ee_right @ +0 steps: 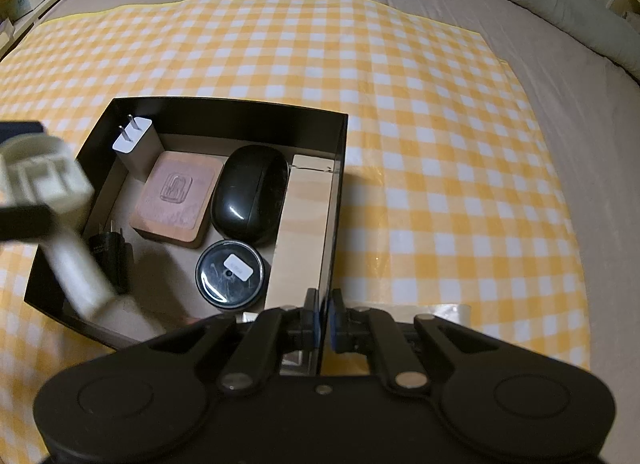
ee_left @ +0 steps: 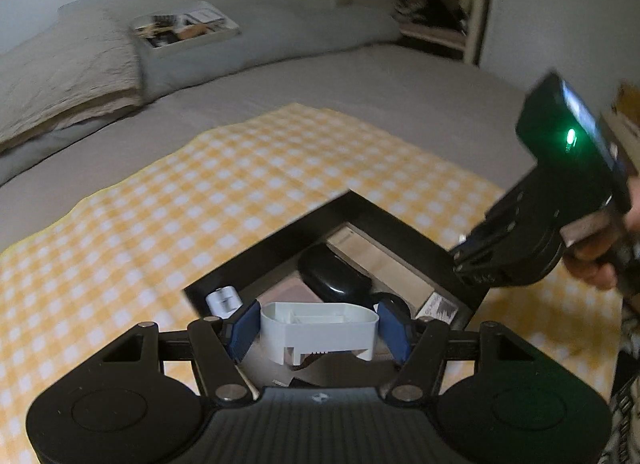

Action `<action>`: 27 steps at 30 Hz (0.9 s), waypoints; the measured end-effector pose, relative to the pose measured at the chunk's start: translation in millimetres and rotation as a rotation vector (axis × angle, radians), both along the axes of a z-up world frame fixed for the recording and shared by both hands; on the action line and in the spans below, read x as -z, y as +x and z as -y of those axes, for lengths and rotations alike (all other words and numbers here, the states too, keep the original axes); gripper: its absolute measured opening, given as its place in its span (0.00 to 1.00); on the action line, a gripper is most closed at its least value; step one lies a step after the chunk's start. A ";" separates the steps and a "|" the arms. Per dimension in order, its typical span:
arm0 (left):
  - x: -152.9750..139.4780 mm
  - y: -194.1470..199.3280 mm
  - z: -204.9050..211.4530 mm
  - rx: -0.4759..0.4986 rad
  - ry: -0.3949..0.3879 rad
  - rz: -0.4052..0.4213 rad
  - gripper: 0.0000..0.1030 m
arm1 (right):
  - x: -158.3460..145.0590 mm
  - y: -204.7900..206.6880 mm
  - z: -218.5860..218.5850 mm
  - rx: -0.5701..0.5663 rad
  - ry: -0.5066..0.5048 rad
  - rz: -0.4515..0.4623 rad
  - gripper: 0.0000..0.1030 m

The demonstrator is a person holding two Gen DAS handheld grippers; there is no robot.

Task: Organize rigid objects
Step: 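Carry the white plastic tool with the left gripper into the box, then open the left gripper to release the white tool in the box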

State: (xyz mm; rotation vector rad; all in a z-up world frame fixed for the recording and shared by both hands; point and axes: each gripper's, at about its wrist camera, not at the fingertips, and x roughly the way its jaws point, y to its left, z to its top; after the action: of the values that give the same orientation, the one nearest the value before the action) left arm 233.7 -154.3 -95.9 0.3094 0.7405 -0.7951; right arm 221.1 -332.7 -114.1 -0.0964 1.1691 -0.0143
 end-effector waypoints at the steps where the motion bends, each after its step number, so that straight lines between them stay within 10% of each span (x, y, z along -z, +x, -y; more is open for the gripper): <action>1: 3.5 0.2 5.4 0.013 0.012 0.011 0.63 | 0.2 0.3 -0.1 -0.001 0.002 0.000 0.05; 10: 36.5 3.7 28.4 0.040 0.184 -0.059 0.73 | -2.6 -1.7 5.9 -0.003 0.014 0.005 0.05; 27: 6.3 -6.1 11.8 -0.071 0.046 -0.137 0.99 | -1.2 -1.8 6.4 -0.006 0.007 0.004 0.05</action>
State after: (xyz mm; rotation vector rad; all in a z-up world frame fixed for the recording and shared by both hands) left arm 227.6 -166.1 -102.2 0.2707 0.8947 -0.7376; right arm 219.2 -339.1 -112.9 -0.0937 1.1651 -0.0051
